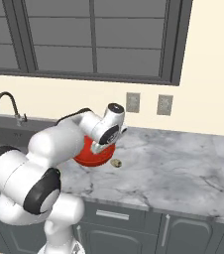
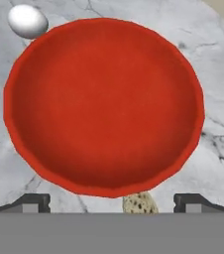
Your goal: Gather the eggs and milk located in the vicinity of the sink area and place them right next to the bowl.
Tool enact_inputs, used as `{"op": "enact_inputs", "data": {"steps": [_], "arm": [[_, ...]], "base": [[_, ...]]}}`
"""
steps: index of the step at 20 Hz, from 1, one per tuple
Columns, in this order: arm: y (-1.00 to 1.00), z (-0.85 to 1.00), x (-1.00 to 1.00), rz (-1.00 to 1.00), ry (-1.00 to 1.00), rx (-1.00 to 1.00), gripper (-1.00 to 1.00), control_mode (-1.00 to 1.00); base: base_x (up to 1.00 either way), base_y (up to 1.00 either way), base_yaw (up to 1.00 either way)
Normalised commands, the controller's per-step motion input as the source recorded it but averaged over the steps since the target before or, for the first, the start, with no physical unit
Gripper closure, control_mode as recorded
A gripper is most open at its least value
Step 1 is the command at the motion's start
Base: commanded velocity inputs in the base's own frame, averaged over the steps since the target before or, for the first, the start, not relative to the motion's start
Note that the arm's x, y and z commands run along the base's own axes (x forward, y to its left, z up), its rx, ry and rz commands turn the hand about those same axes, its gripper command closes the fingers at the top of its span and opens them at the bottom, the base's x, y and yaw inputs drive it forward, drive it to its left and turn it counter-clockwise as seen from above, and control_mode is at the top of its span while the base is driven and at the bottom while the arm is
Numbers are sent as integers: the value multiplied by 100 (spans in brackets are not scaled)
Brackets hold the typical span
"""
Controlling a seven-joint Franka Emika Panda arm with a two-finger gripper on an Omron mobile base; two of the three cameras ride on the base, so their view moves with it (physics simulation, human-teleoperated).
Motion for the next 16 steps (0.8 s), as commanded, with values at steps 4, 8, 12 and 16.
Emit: {"op": "enact_inputs", "data": {"steps": [4,8,12,16], "arm": [[97,21,0,-34,-7,-3,-100,-100],[100,37,0,-39,-6,-6,-100,-100],[100,30,0,-35,1,-4,-100,-100],[100,29,0,-20,17,-2,-100,-100]], "base": [[0,0,0],[0,0,0],[0,0,0],[0,0,0]]}}
